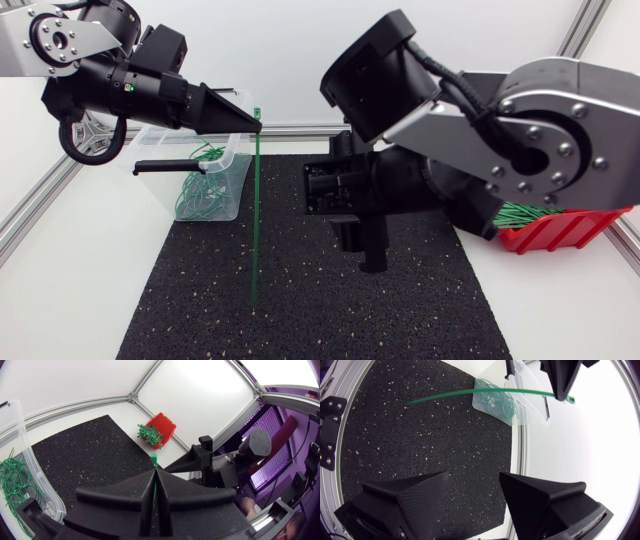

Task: Take a green cable tie from the red box, thread the tail through the head to close it, then place it in the transparent bin on the left.

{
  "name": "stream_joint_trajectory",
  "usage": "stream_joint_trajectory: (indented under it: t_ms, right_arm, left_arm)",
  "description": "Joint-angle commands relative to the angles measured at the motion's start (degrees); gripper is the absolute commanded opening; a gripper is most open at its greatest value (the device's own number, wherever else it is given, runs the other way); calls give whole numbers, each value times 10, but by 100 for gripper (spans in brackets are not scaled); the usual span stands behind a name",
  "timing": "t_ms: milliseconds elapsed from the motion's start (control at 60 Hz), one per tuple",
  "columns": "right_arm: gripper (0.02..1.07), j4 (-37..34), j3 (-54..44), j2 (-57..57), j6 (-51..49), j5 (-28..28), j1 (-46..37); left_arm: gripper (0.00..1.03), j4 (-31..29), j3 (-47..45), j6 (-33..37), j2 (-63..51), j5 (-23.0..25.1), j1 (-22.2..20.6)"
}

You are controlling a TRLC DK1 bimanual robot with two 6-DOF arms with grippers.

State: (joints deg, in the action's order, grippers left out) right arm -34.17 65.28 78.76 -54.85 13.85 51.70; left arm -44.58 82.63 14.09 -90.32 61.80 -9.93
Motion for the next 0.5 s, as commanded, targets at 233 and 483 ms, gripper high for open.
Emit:
stream_joint_trajectory:
  t_ms: [233, 483]
  right_arm:
    - [78, 138, -88, 22, -76, 54, 63]
    - [78, 216, -125, 38, -122, 63, 95]
  left_arm:
    - [3, -101, 99, 52, -92, 0, -19]
    - [3, -165, 148, 79, -122, 1, -26]
